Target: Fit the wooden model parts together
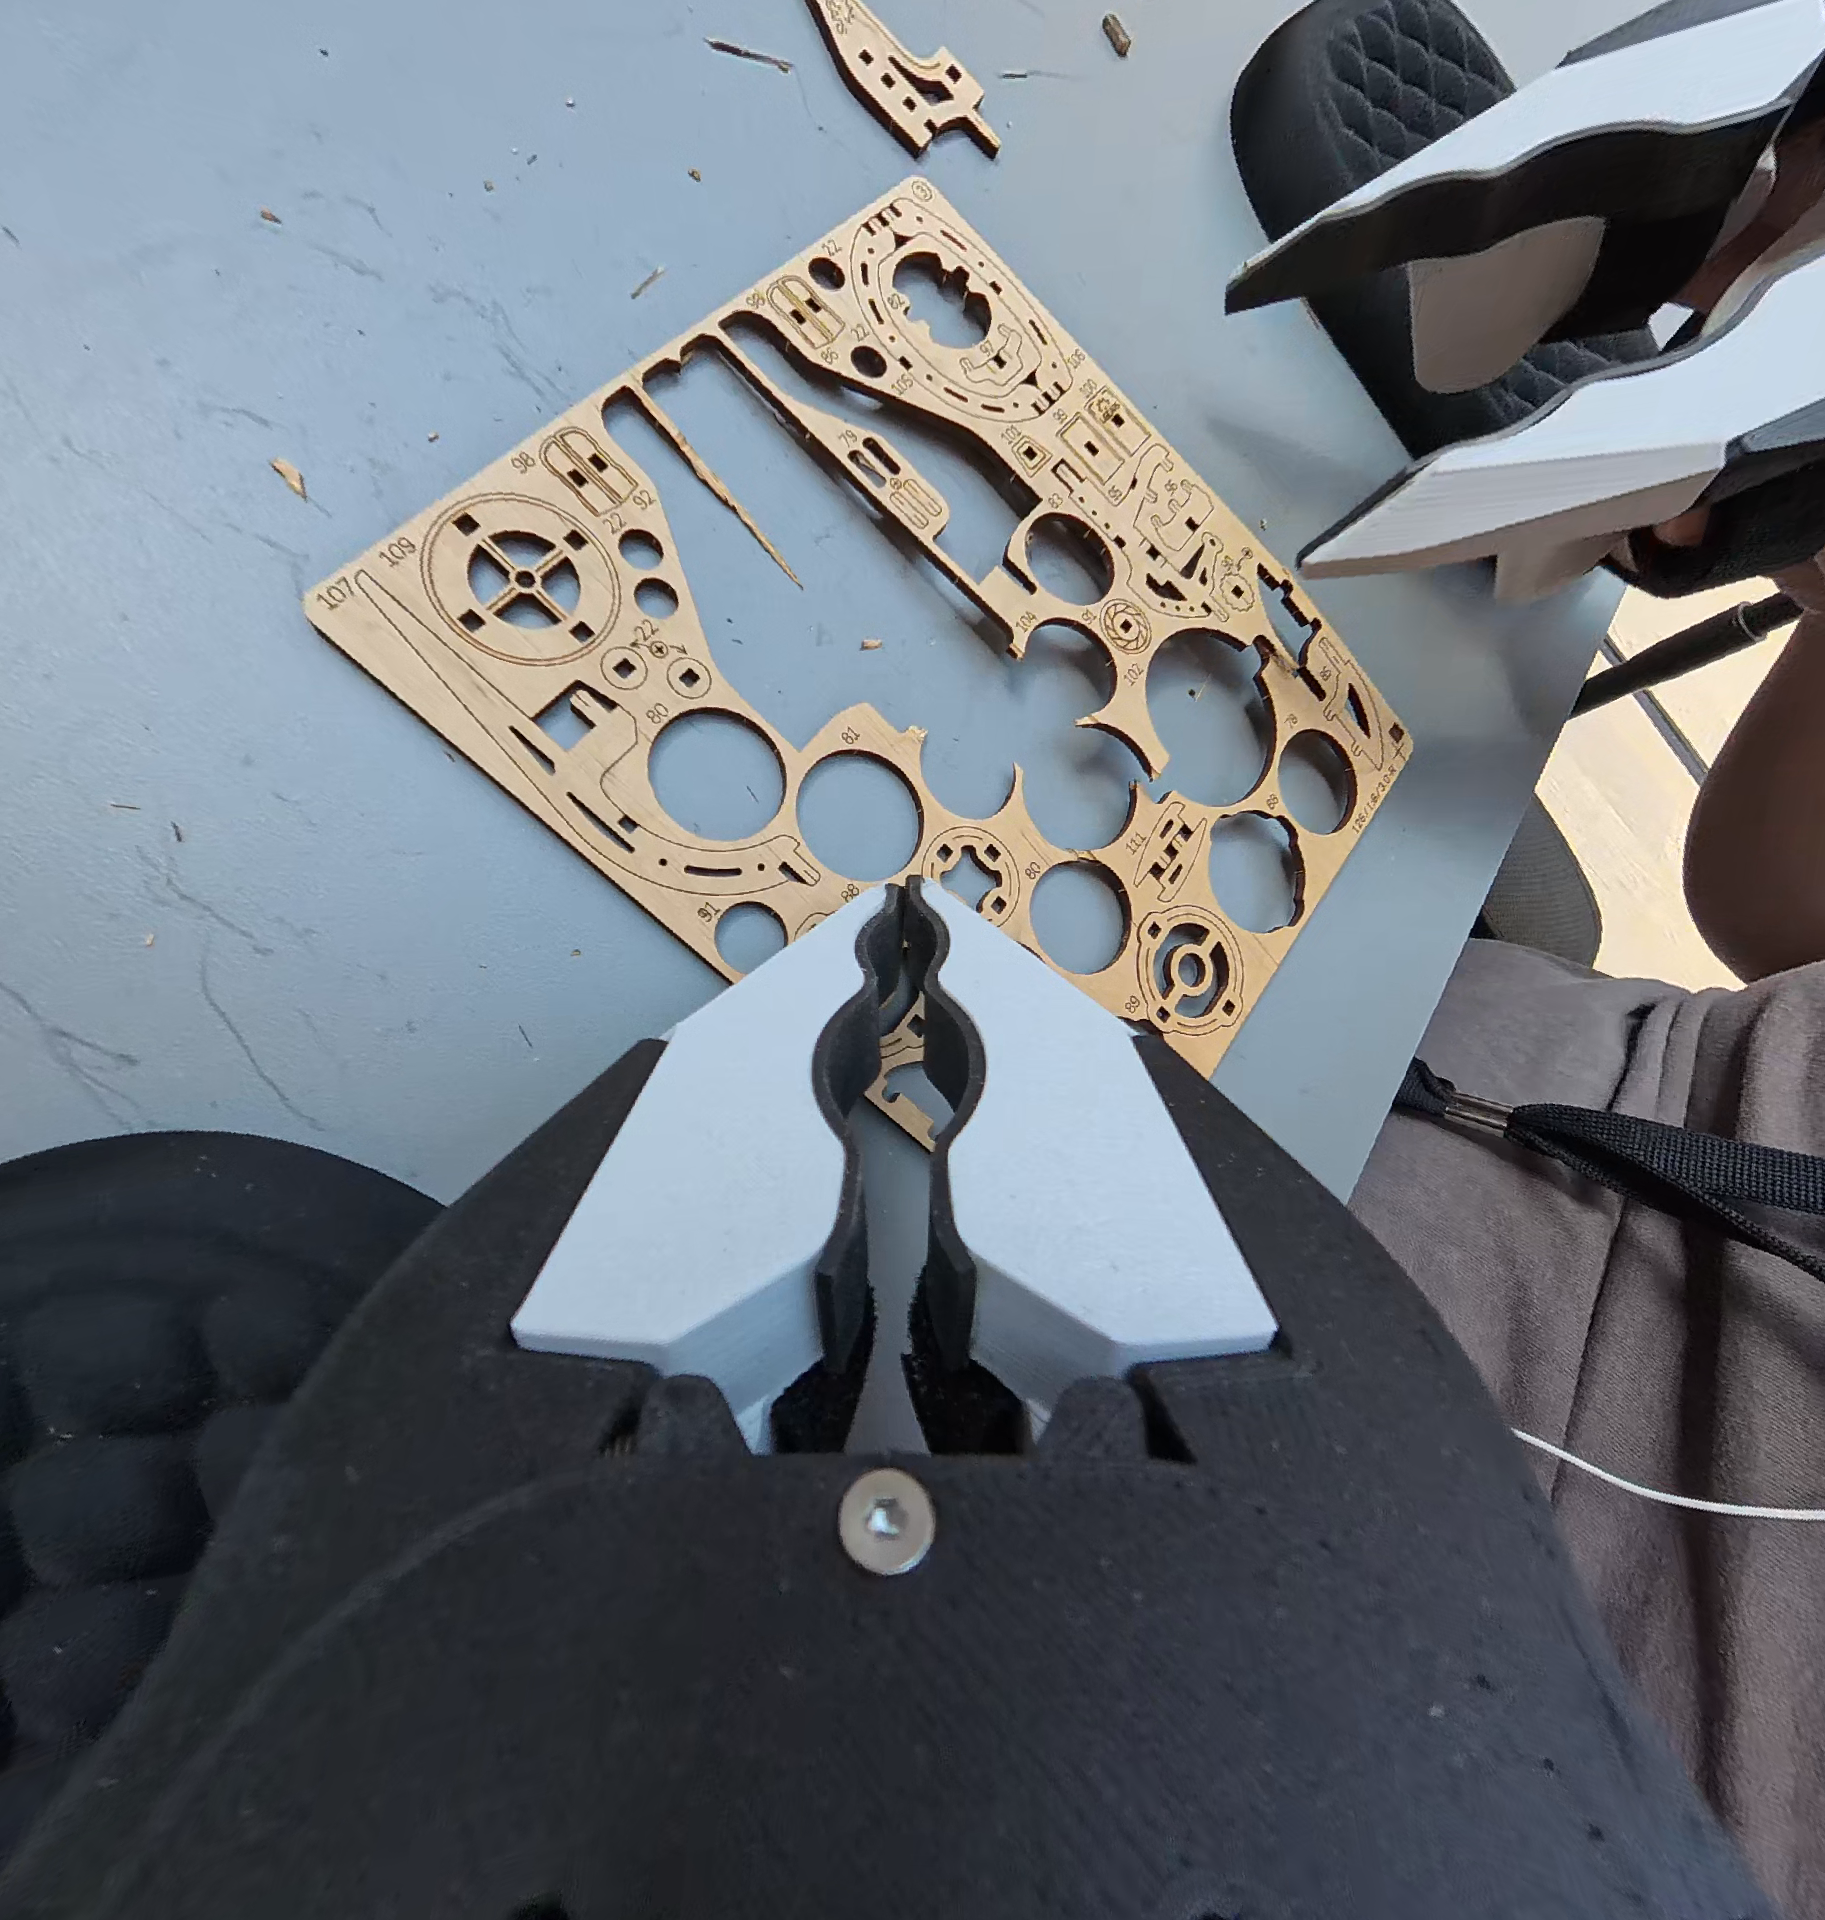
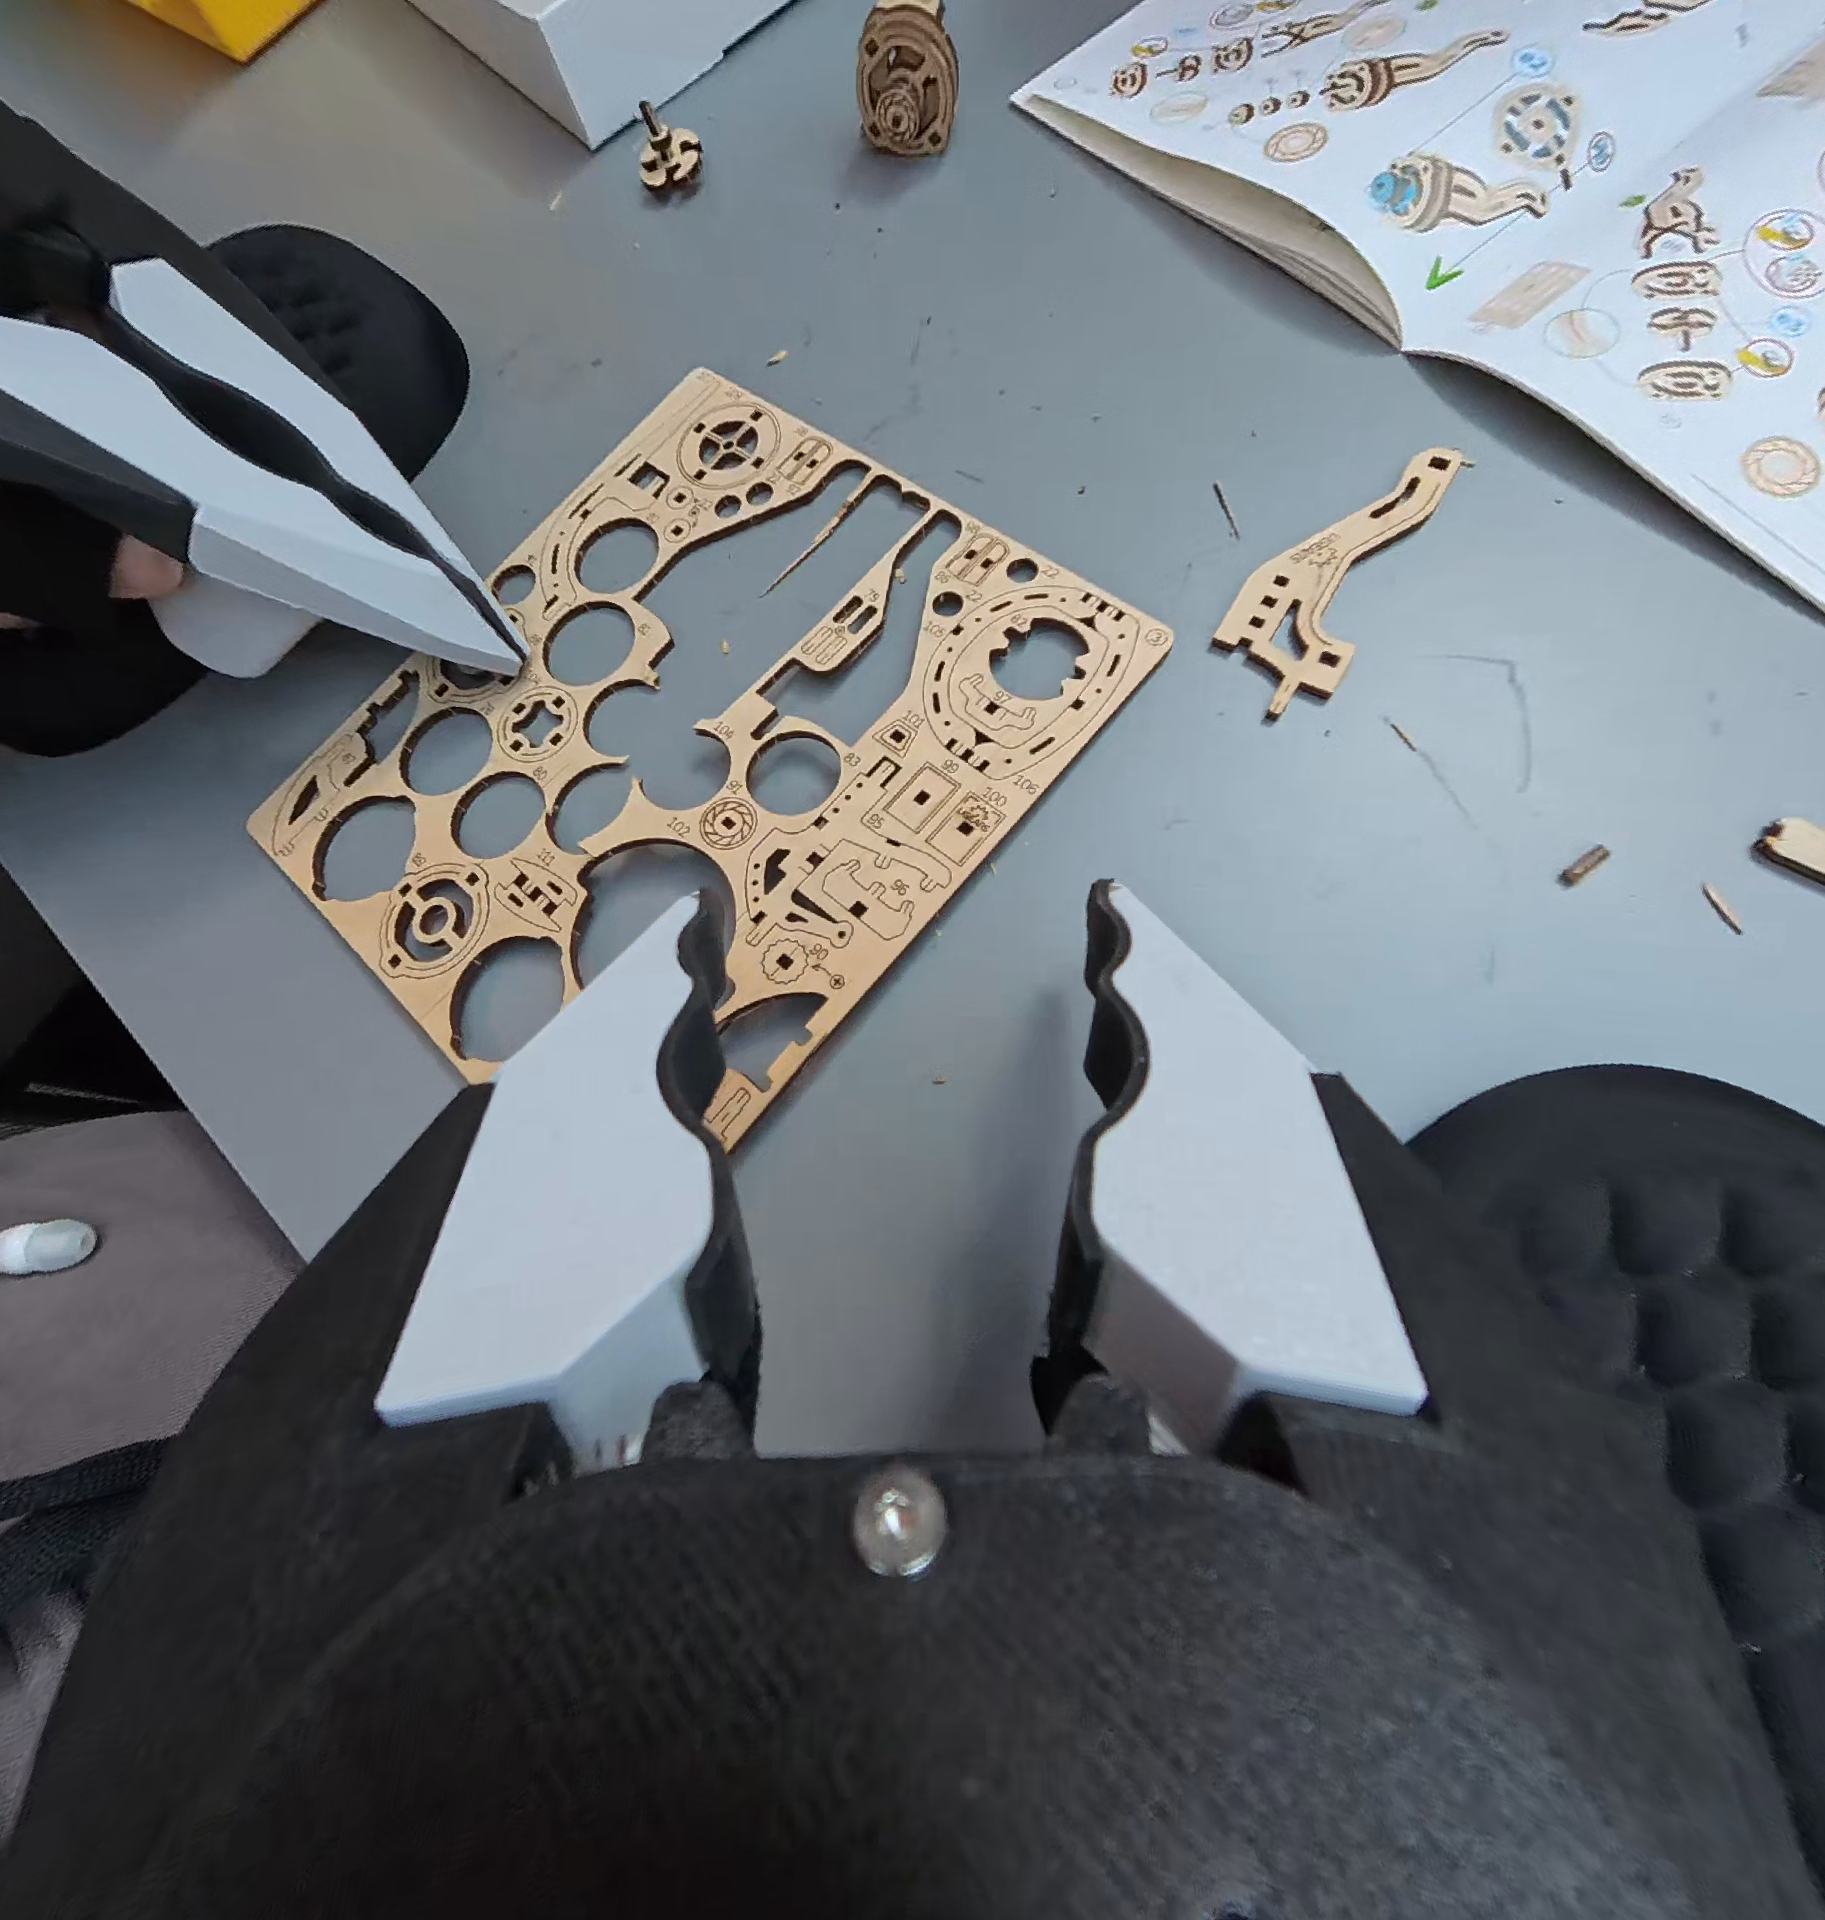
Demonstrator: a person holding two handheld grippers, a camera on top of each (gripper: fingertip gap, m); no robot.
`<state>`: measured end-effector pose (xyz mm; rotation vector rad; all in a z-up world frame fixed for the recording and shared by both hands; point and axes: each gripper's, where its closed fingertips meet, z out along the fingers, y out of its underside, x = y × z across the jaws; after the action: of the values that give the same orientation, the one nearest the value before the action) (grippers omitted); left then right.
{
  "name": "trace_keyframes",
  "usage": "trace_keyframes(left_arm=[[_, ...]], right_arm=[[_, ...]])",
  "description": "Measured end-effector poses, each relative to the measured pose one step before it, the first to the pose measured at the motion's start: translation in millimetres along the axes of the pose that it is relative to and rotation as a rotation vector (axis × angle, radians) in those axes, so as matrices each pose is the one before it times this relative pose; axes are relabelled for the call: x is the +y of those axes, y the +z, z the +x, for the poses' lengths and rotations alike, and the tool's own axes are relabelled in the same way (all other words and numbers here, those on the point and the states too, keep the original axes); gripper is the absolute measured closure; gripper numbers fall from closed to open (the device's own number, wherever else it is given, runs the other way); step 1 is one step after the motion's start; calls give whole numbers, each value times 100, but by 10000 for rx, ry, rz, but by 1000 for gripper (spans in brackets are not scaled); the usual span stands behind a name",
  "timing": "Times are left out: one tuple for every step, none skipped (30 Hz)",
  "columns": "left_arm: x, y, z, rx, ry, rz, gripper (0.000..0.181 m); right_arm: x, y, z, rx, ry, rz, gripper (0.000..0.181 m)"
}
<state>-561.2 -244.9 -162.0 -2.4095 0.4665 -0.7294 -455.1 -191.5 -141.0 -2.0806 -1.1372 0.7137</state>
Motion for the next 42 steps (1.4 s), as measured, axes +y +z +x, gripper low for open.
trace_keyframes(left_arm=[[-1, -6, -7, -33, -12, 17, 181], [0, 9, -4, -49, 13, 7, 181], [1, -1, 1, -49, 34, -11, 181], [2, 9, 2, -38, 28, -24, 181], [8, 1, 1, -27, 5, -26, 181], [0, 1, 0, -13, -11, -18, 181], [0, 6, 0, 6, -24, -11, 181], [-5, -6, -6, 21, -21, -4, 181], [-4, -2, 2, 30, -24, 7, 181], [-1, 6, 0, 39, -37, 15, 181], [-10, -5, 9, 46, -41, 18, 181], [-23, -29, -9, 44, -37, 15, 181], [-9, -82, -88, -19, -13, 11, 181], [-84, -207, -283, -163, 15, 93, 181], [-242, -333, -328, -214, 49, 201, 177], [-305, -464, -294, -181, 70, 241, 176], [-236, -526, -271, -127, 63, 181, 175], [-76, -530, -257, -82, 18, 45, 175], [26, -533, -307, -65, -50, -53, 174], [-9, -542, -341, -65, -107, -37, 172], [-133, -530, -363, -65, -133, 57, 169], [-208, -491, -349, -41, -146, 127, 166], [-240, -434, -338, -3, -159, 164, 163], [-209, -332, -312, 43, -187, 165, 160], [-138, -220, -281, 94, -241, 135, 156], [-67, -113, -150, 192, -261, 90, 153], [-12, -20, 63, 318, -225, 67, 151], [-24, 57, 267, 433, -169, 79, 151], [-51, 90, 325, 453, -180, 83, 150], [-82, 117, 305, 428, -185, 80, 150], [-180, 117, 305, 411, -156, 130, 148], [-280, 105, 369, 443, -144, 175, 146], [-360, 99, 459, 501, -121, 185, 143], [-367, 71, 357, 429, -121, 166, 141], [-272, 52, 33, 184, -131, 90, 140], [-164, 64, -235, -54, -7, 11, 140], [-87, 63, -390, -210, 107, -24, 139], [-62, 99, -465, -259, 102, -34, 136], [-17, 125, -394, -213, 52, -47, 134], [56, 175, -223, -74, 3, -86, 134], [46, 188, -91, 31, -55, -81, 134], [-15, 180, -110, 34, -114, -35, 134]], right_arm=[[50, 232, -187, 72, -48, 20, 113], [-7, 223, -217, -2, -4, 38, 115], [115, 197, -39, 90, 3, -65, 115], [142, 156, -200, -9, -35, -98, 115], [85, 123, -425, -142, 31, -47, 115], [74, 138, -424, -131, 62, -30, 114], [160, 136, -96, 92, -14, -71, 112], [263, 134, -21, 162, -143, -112, 113], [251, 143, 99, 246, -161, -109, 113], [256, 153, 91, 232, -169, -94, 113], [234, 165, 58, 189, -171, -83, 114], [220, 138, 137, 214, -142, -71, 118], [-20, 53, 175, 220, -176, 72, 123], [-104, 11, -129, 8, -133, 106, 130], [-72, 17, -134, -4, -12, 72, 136], [-68, 55, -1, 78, -8, 73, 136], [-47, 47, -48, 33, -48, 72, 136], [-65, 18, 1, 30, -27, 78, 136], [-89, 16, 70, 57, -11, 111, 137], [-98, 25, 53, 41, -13, 111, 137], [-159, -8, 31, 34, -21, 153, 137], [-203, -34, 47, 59, -35, 179, 137], [-226, -56, 64, 87, -69, 188, 137], [-195, -70, 47, 91, -99, 168, 137], [-187, -77, 29, 75, -124, 157, 137], [-174, -90, 35, 92, -129, 143, 137], [-140, -98, 57, 106, -118, 120, 137], [-152, -94, 48, 88, -102, 116, 137], [-71, -60, -25, 36, -100, 66, 137], [-56, -45, 21, 45, -56, 49, 137], [-45, -37, -21, 21, -52, 43, 137], [-17, -7, -64, -19, -59, 20, 137], [40, 21, -51, -12, -37, -31, 137], [1, 21, 0, 14, -16, -9, 137], [-38, -11, 26, 28, -2, 32, 137], [-36, -31, 27, 26, -9, 30, 137], [-43, -32, 23, 21, -6, 38, 138], [-53, -49, 31, 35, -5, 45, 138], [-56, -39, 45, 43, -3, 42, 138], [-59, -42, 23, 20, -10, 48, 138], [-31, -25, -10, 7, -14, 29, 138], [-18, -9, 2, 5, -15, 9, 138]])
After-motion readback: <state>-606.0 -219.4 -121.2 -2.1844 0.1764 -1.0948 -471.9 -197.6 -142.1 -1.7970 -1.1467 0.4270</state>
